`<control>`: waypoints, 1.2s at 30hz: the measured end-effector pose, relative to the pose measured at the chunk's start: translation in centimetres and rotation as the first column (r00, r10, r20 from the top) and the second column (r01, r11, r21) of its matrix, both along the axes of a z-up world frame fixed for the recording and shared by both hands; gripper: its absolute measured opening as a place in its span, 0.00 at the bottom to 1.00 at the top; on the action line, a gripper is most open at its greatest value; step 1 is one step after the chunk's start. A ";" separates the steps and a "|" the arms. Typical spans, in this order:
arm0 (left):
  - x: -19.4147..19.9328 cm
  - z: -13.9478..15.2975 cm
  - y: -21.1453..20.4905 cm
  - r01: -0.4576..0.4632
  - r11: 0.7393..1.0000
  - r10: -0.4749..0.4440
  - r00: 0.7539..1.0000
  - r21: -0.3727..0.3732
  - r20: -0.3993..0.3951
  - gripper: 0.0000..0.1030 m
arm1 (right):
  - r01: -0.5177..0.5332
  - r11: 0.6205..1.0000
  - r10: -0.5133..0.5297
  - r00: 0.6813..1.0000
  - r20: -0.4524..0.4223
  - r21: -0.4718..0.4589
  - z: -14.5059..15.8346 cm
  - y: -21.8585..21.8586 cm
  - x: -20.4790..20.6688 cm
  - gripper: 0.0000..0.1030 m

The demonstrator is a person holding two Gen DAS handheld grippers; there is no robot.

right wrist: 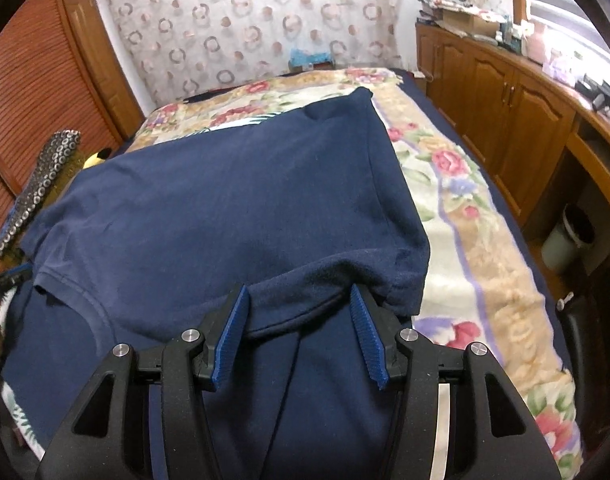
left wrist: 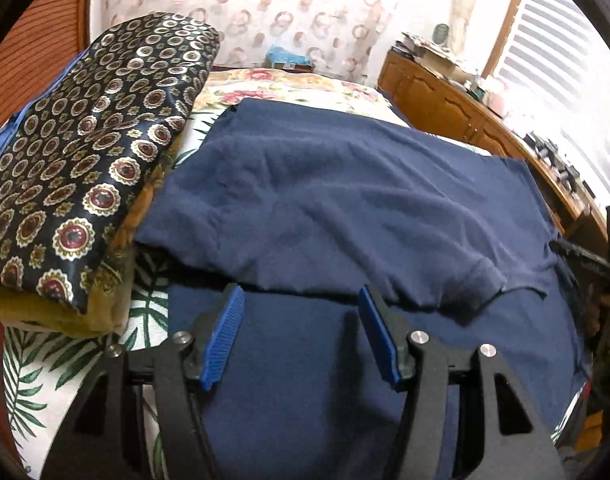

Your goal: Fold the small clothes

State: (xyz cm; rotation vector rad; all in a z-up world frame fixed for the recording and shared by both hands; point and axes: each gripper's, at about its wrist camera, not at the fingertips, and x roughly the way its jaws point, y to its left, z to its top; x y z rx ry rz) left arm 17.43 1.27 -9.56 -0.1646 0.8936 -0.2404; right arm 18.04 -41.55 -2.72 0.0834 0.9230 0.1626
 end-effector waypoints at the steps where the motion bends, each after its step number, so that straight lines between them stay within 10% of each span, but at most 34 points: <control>1: 0.2 0.0 0.1 -0.006 1.000 0.006 1.000 -0.006 0.000 0.57 | -0.002 1.000 0.002 1.000 0.006 -0.008 0.0 0.1 -0.1 0.52; 11: 2.6 -0.2 0.1 -0.065 0.998 0.065 0.998 -0.022 0.009 0.51 | 0.003 1.000 -0.003 1.000 0.014 -0.008 -0.2 -0.1 -0.1 0.52; 17: 3.3 -0.4 0.3 -0.081 0.996 0.080 0.997 0.049 0.013 0.13 | 0.010 0.999 -0.010 1.000 0.017 -0.044 -0.2 0.5 -0.1 0.44; 19: 3.4 -0.4 0.6 -0.065 0.997 0.065 0.998 0.037 0.015 0.01 | 0.019 0.998 -0.018 1.000 0.022 -0.058 -0.1 0.7 -0.1 0.21; 25: 1.4 1.4 0.5 -0.046 0.998 0.041 0.994 0.048 0.101 0.00 | -0.035 0.995 0.041 0.997 0.064 -0.094 0.8 1.3 -0.2 0.02; 36: -3.1 5.8 2.1 -0.036 0.999 0.032 0.973 0.014 0.230 0.00 | -0.048 0.996 0.065 0.965 0.252 -0.072 7.1 1.2 -3.3 0.00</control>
